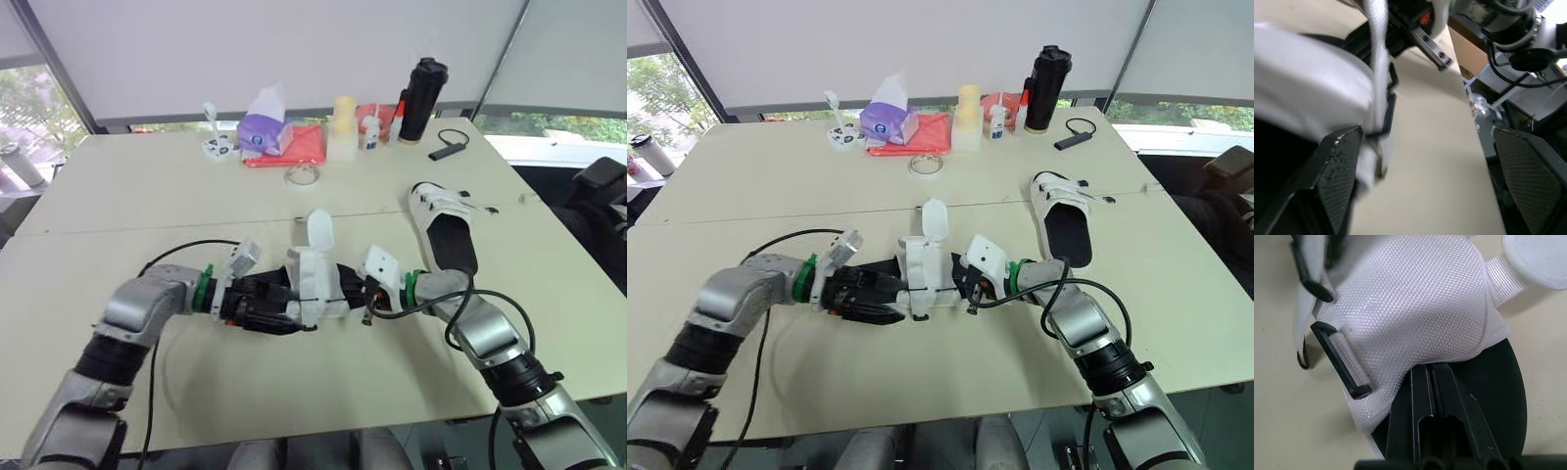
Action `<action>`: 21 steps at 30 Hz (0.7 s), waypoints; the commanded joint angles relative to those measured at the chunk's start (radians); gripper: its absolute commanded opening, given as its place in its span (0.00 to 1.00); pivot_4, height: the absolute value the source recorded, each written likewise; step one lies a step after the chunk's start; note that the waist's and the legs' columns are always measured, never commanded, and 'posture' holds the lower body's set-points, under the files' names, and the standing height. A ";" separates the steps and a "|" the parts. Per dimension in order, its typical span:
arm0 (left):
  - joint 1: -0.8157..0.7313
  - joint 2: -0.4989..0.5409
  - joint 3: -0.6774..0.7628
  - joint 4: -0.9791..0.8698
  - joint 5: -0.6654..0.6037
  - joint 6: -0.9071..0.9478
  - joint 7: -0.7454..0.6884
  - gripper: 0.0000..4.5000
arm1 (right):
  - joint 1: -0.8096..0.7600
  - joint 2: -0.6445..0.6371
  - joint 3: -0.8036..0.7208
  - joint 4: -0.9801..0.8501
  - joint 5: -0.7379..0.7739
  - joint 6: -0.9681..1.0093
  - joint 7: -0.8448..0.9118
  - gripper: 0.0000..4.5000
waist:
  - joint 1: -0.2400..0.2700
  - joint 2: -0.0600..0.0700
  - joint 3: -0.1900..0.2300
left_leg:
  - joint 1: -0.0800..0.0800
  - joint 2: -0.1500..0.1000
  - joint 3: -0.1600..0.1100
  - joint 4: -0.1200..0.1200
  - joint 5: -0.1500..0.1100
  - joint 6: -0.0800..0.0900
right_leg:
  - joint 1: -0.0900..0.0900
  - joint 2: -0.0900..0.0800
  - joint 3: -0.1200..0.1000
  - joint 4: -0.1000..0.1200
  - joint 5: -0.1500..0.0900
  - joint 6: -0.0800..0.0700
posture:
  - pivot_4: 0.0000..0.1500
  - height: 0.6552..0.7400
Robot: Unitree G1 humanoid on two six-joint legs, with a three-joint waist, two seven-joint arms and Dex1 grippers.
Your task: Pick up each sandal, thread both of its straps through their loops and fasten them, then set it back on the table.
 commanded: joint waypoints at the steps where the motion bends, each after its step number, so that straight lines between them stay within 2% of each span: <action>1: 0.049 0.049 0.068 -0.101 -0.071 0.042 0.002 0.99 | 0.019 -0.002 0.033 0.033 -0.025 0.015 0.003 0.00 | 0.002 0.000 0.000 | 0.000 0.000 0.000 0.000 0.000 0.000 | 0.000 0.000 0.000 0.000 0.000 0.000 | 1.00 0.88; 5: 0.138 0.063 0.072 -0.168 -0.093 0.060 0.035 0.99 | 0.014 -0.001 0.035 0.038 -0.026 0.012 0.006 0.00 | 0.001 0.000 0.000 | 0.000 0.000 0.000 0.000 -0.001 -0.002 | 0.001 -0.001 0.000 0.000 0.000 0.000 | 1.00 0.88; 9: 0.210 0.031 0.045 -0.188 -0.077 0.039 0.086 0.99 | 0.011 0.001 0.037 0.043 -0.027 0.008 0.007 0.00 | 0.002 0.000 0.000 | 0.000 0.000 0.000 0.000 -0.001 -0.002 | 0.000 -0.001 0.000 0.000 0.000 -0.001 | 1.00 0.88; 14: 0.217 -0.050 0.019 -0.125 0.012 -0.052 0.201 0.99 | 0.012 0.000 0.037 0.042 -0.029 0.005 0.008 0.00 | 0.002 0.000 0.000 | 0.000 0.000 0.000 0.000 -0.001 -0.002 | 0.001 -0.001 0.000 -0.001 0.000 -0.001 | 1.00 0.88; 19: 0.232 -0.162 0.014 -0.089 0.037 -0.116 0.291 0.99 | 0.023 -0.005 0.030 0.031 -0.026 0.012 0.006 0.00 | 0.007 0.000 0.000 | 0.000 0.000 0.000 0.000 -0.001 -0.002 | 0.001 -0.001 0.000 -0.001 0.000 -0.001 | 1.00 0.88; 21: 0.245 -0.175 0.006 -0.098 0.034 -0.119 0.292 0.99 | 0.023 -0.005 0.029 0.030 -0.027 0.013 0.006 0.00 | 0.009 0.000 -0.001 | 0.000 0.000 0.000 0.001 -0.001 -0.002 | 0.002 -0.001 0.000 -0.001 0.000 -0.001 | 1.00 0.88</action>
